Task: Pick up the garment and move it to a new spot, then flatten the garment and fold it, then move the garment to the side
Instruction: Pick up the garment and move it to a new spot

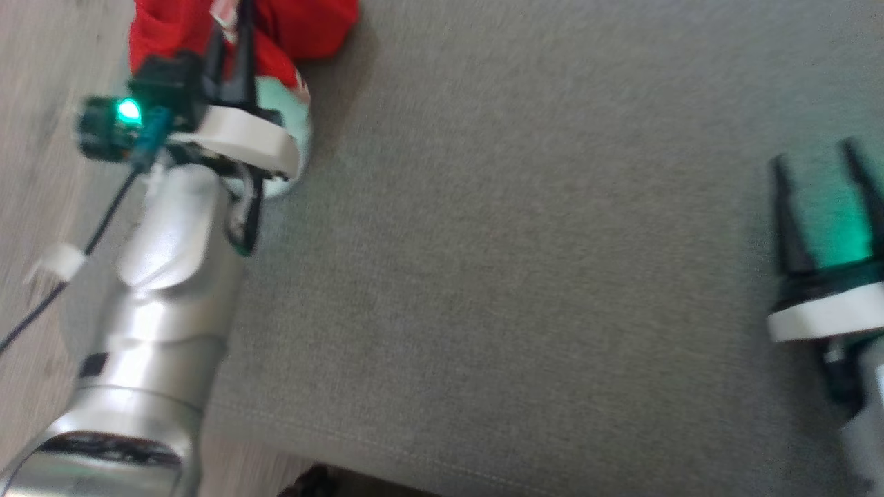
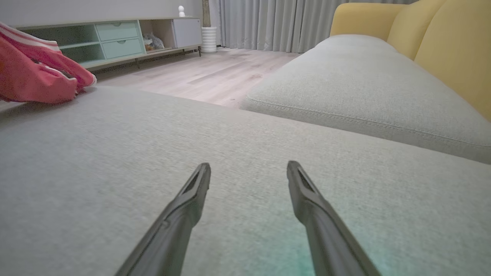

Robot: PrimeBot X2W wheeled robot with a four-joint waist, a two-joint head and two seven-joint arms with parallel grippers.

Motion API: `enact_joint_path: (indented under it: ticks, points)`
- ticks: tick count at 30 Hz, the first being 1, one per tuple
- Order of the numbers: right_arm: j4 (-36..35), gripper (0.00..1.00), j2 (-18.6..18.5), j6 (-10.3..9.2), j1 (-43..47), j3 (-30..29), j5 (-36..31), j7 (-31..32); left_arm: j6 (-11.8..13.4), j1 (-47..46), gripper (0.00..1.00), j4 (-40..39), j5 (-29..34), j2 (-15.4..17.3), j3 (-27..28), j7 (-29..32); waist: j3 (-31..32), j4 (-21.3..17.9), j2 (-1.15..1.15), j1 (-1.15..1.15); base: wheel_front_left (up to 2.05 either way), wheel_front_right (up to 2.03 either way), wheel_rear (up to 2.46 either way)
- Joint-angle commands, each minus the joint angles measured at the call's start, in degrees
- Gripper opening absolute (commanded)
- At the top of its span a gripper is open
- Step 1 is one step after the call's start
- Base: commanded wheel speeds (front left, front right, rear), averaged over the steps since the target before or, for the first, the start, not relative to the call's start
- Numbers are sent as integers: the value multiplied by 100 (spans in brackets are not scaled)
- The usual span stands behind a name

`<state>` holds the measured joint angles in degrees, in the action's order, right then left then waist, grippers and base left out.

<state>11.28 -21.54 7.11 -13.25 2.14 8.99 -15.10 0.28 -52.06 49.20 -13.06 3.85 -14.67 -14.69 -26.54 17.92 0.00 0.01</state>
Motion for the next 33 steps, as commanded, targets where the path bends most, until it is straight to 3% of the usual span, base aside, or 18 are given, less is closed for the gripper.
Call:
enact_joint_path:
  ticks: [1,5,9,15,25,29,33]
  points:
    - [-50,100,121,37,184,201,-3,10,72,64,0,-418,142,406,189,-29,519,-268,0,-1,0,0,0]
    - [120,100,592,37,211,345,47,10,13,25,0,-1194,445,719,215,-29,1290,-744,0,-1,0,0,0]
    - [232,100,1035,37,414,402,49,10,-229,-137,0,-1551,575,964,169,-30,2027,-1374,0,-1,0,0,0]
    - [225,100,1399,37,728,408,27,10,-529,-652,0,-1668,593,1027,-57,-1,2659,-2377,0,-1,0,0,0]
    - [15,100,1654,37,763,499,-2,10,-691,-1035,0,-1647,479,703,-542,94,2636,-3656,0,-1,0,0,0]
    - [-72,100,1725,37,764,655,38,10,-709,-572,0,-1316,672,574,-1005,105,2410,-3880,0,-1,0,0,0]
    - [-128,100,1793,37,724,745,110,10,-737,240,0,-865,491,168,-1419,74,1957,-3903,0,-1,0,0,0]
